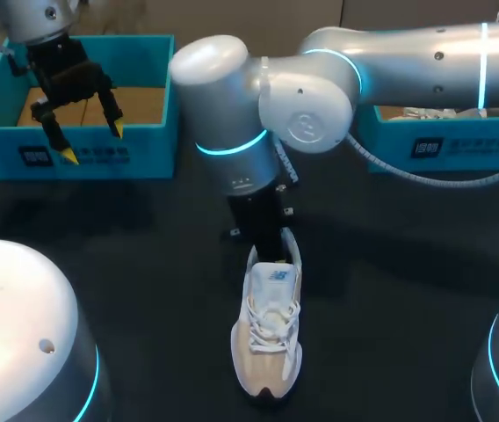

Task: Take the shoe out of the shoebox, open the shoe tongue, remove and reinsert the insole, then place the shoe into the shoebox

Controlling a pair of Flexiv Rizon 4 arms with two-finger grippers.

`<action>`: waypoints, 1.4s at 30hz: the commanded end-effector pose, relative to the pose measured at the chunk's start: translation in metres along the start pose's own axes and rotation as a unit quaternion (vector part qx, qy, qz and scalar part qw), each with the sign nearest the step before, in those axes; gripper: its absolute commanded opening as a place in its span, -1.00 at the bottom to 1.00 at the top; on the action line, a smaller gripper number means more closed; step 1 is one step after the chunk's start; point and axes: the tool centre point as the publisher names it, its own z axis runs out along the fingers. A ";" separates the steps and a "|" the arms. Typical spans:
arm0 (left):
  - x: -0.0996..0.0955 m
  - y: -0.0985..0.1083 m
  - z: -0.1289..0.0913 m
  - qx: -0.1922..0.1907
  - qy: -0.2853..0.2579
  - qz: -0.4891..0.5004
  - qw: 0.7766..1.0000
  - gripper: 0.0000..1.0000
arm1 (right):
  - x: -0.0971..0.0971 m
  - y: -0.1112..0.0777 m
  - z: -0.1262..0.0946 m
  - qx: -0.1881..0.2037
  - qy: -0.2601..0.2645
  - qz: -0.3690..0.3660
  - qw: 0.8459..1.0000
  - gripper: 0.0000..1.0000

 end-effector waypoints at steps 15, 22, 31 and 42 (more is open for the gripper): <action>0.000 0.000 0.000 -0.001 0.000 0.000 1.000 1.00 | 0.002 -0.015 -0.004 -0.001 0.008 0.027 1.000 1.00; 0.000 0.000 0.000 -0.001 0.000 0.000 1.000 1.00 | 0.007 -0.017 -0.004 0.002 0.004 0.034 0.999 1.00; 0.000 0.000 0.000 -0.001 0.000 0.000 1.000 1.00 | 0.007 -0.027 -0.012 -0.002 -0.007 0.046 0.999 1.00; 0.000 0.000 0.000 -0.001 0.000 0.000 1.000 1.00 | 0.012 -0.044 -0.012 0.016 0.010 0.044 0.999 1.00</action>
